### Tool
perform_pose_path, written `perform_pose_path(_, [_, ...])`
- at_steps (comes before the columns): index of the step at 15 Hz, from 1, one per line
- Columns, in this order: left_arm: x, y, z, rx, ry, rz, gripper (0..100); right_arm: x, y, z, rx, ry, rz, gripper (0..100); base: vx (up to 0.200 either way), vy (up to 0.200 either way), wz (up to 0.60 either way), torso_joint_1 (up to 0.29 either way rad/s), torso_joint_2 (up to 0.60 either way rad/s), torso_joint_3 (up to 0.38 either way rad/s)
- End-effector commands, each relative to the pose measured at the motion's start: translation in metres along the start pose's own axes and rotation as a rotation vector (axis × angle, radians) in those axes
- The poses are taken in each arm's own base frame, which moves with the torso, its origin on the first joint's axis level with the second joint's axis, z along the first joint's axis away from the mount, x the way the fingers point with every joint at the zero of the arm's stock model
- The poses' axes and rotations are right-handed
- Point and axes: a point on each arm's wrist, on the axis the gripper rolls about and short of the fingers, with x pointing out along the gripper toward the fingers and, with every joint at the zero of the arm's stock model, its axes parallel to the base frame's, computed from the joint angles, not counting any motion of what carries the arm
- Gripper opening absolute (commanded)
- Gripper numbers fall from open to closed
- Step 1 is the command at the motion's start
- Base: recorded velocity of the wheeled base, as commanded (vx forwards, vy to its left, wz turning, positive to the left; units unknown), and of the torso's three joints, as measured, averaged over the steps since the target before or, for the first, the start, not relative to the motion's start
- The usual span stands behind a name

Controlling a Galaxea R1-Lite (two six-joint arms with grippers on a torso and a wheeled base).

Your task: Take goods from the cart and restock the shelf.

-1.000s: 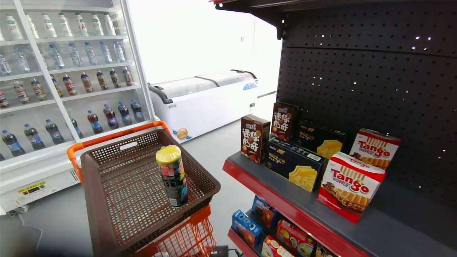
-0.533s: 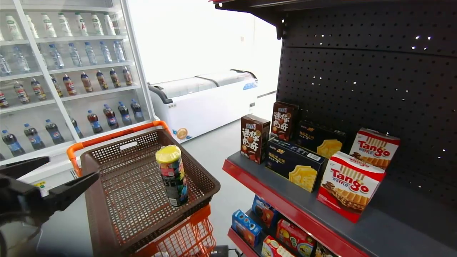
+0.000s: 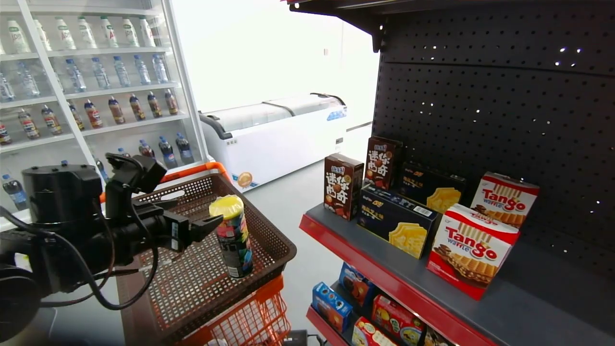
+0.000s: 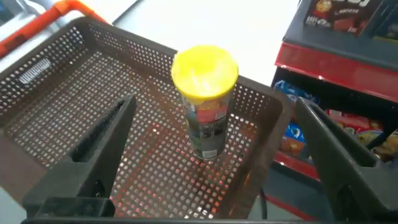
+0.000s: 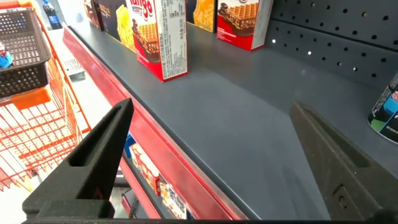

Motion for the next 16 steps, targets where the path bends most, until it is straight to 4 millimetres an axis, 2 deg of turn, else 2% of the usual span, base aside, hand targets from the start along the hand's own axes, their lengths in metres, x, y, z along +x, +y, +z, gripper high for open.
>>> perform_pose_path(1, [0.034, 0.0, -0.026, -0.012, 0.098, -0.013, 100, 0.0, 0.0, 0.0, 0.0, 0.0, 0.001, 100, 0.0, 0.0, 0.0, 0.0, 0.0, 0.0])
perform_pose_path(8, [0.078, -0.002, -0.057, 0.003, 0.063, -0.01, 100, 0.0, 0.0, 0.0, 0.0, 0.002, 0.001, 100, 0.0, 0.0, 0.0, 0.0, 0.0, 0.0])
perform_pose_path(16, [0.11, 0.0, -0.084, 0.013, -0.02, 0.003, 100, 0.0, 0.0, 0.0, 0.0, 0.002, 0.002, 100, 0.0, 0.0, 0.0, 0.0, 0.0, 0.0])
